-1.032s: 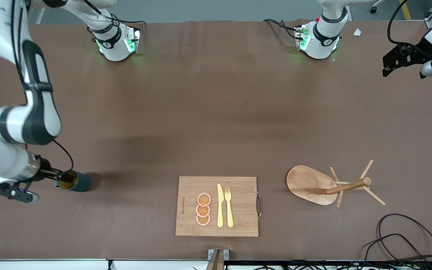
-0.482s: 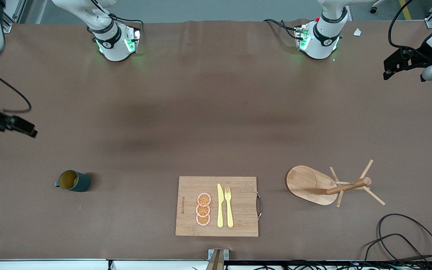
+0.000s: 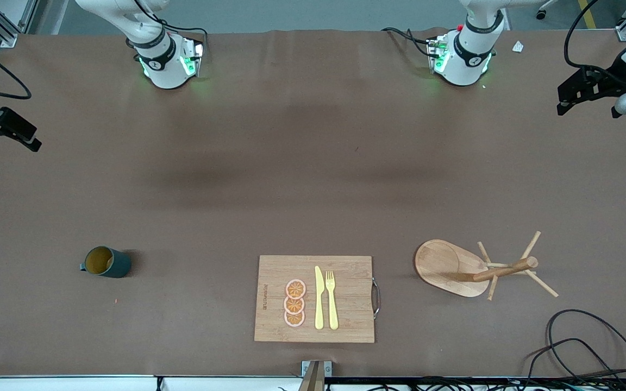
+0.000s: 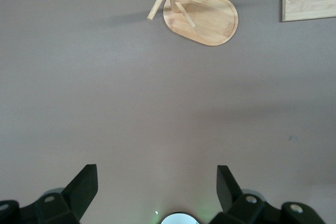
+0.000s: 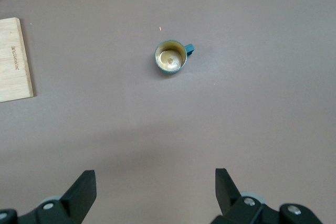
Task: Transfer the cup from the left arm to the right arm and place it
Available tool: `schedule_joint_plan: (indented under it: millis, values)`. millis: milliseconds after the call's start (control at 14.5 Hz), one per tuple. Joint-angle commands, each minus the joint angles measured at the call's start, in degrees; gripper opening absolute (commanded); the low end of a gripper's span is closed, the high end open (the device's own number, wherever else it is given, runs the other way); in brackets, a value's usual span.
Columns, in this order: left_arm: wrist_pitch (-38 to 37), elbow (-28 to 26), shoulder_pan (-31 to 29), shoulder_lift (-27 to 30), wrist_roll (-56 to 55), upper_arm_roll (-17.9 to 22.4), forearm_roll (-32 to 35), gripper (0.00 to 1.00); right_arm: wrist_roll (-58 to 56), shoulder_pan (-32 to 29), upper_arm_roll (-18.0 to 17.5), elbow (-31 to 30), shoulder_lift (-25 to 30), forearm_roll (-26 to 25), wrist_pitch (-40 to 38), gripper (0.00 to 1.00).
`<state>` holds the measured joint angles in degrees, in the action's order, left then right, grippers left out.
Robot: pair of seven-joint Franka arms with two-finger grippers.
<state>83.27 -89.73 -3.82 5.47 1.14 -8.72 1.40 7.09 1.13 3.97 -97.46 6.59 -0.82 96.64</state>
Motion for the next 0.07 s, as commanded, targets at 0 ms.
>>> schedule_joint_plan:
  millis: [0]
  values:
    - [-0.48, 1.31, -0.14, -0.55, 0.88, -0.07, -0.78, 1.00, -0.93, -0.95, -0.81, -1.51, 0.88, -0.67, 0.04, 1.00]
